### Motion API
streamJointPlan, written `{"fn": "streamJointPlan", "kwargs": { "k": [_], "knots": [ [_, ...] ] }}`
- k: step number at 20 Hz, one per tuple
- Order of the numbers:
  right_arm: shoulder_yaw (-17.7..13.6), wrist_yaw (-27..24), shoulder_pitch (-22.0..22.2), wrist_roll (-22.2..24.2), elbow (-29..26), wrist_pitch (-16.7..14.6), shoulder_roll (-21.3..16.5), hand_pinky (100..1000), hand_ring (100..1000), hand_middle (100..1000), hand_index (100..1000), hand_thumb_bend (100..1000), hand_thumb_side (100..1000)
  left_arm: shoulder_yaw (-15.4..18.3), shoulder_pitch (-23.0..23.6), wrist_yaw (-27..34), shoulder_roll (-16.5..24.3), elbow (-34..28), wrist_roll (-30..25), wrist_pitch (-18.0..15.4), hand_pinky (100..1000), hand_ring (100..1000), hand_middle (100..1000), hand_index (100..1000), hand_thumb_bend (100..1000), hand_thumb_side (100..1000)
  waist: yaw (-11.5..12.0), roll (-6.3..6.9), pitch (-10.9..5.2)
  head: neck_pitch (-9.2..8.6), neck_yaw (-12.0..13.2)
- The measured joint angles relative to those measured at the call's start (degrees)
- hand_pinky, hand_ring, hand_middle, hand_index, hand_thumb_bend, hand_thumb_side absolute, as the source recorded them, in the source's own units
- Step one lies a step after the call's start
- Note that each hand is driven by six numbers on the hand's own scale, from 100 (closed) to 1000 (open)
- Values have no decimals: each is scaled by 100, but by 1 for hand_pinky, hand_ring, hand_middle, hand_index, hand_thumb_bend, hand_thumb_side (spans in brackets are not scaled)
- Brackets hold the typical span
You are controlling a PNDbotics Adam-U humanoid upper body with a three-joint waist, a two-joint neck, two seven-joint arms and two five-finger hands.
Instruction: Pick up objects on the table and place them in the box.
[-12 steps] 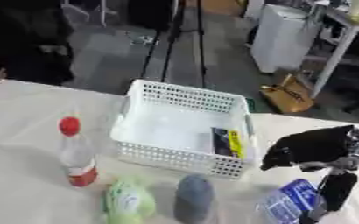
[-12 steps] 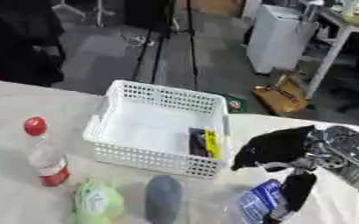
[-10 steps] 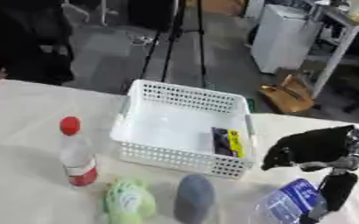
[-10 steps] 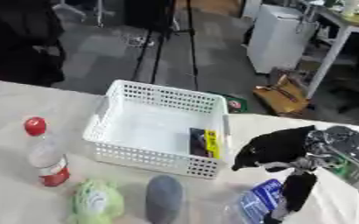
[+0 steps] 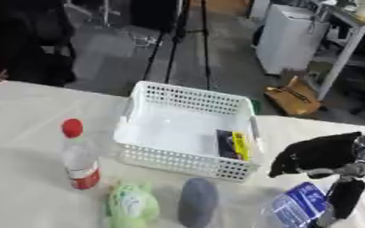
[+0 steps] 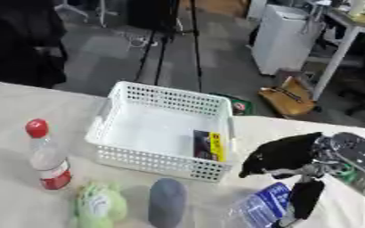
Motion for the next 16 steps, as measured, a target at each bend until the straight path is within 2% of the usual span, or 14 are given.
{"fn": "streamJointPlan", "kwargs": {
  "k": [16],
  "knots": [
    [142,-44,-11,67,108,66,45,1000,1000,953,1000,681,731,1,0,0,0,0,8,8,713,879,875,782,100,1000,12,1,0,-1,-2]
  ]
}}
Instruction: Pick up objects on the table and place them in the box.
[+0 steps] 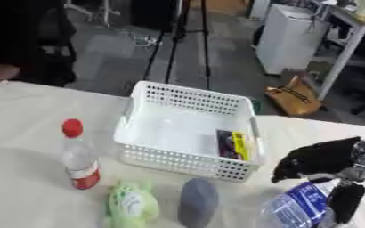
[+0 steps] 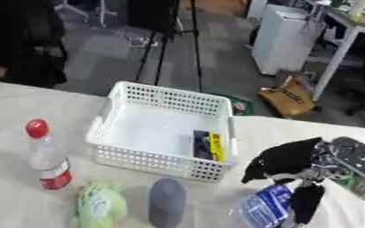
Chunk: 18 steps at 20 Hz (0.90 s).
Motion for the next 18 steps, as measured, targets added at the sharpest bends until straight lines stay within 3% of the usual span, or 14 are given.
{"fn": "streamJointPlan", "kwargs": {
  "k": [18],
  "knots": [
    [216,312,-248,-32,245,-33,228,1000,1000,958,1000,685,723,16,0,0,0,0,0,0,713,880,875,782,100,1000,19,-2,0,0,-2]
  ]
}}
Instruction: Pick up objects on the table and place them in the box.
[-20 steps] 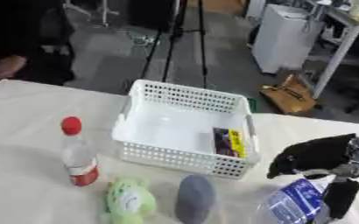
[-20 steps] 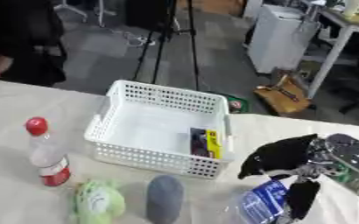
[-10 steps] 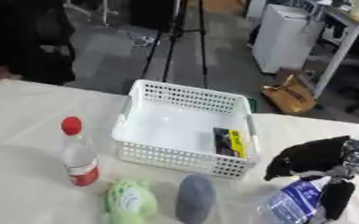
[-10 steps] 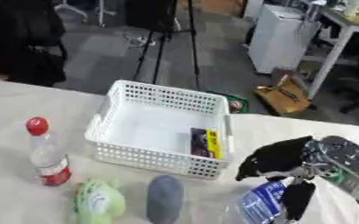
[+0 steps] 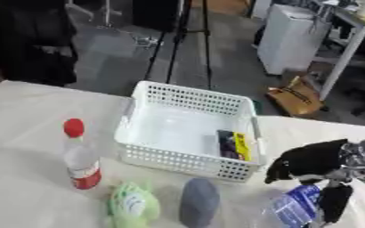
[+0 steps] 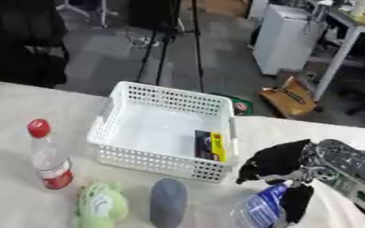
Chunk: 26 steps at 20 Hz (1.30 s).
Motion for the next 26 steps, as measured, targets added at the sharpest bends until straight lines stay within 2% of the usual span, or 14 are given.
{"fn": "streamJointPlan", "kwargs": {
  "k": [18,26],
  "knots": [
    [133,135,-45,-12,191,-13,76,1000,1000,960,1000,672,713,15,-1,0,0,0,0,0,714,880,875,783,100,1000,10,-2,1,0,5],
    [203,133,-18,-24,250,-25,77,1000,1000,963,1000,685,682,16,-3,0,0,0,0,0,715,882,875,783,100,1000,10,-19,1,0,9]
  ]
}}
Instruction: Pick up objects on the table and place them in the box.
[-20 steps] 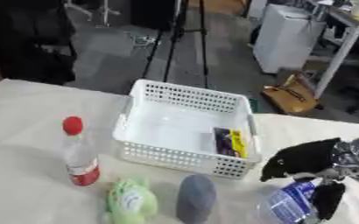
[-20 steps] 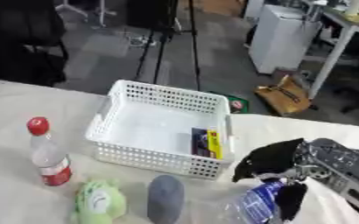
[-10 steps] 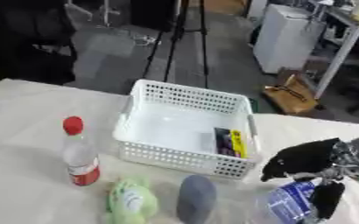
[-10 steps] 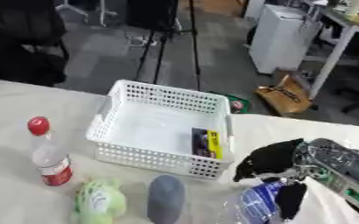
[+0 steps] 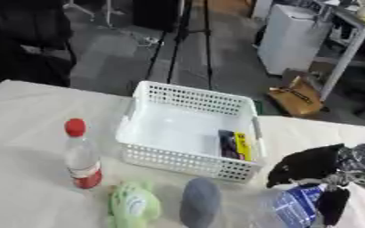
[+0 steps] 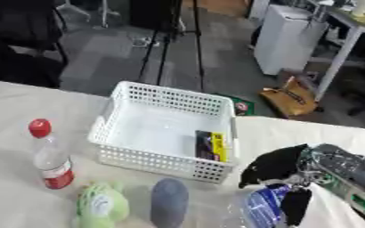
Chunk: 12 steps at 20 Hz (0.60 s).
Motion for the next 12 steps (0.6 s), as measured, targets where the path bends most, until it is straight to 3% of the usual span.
{"fn": "streamJointPlan", "kwargs": {
  "k": [12],
  "knots": [
    [156,31,17,-101,233,-112,1,1000,1000,959,1000,687,656,1,-1,0,0,0,-22,22,717,883,876,783,100,1000,11,-17,0,-2,1]
  ]
}}
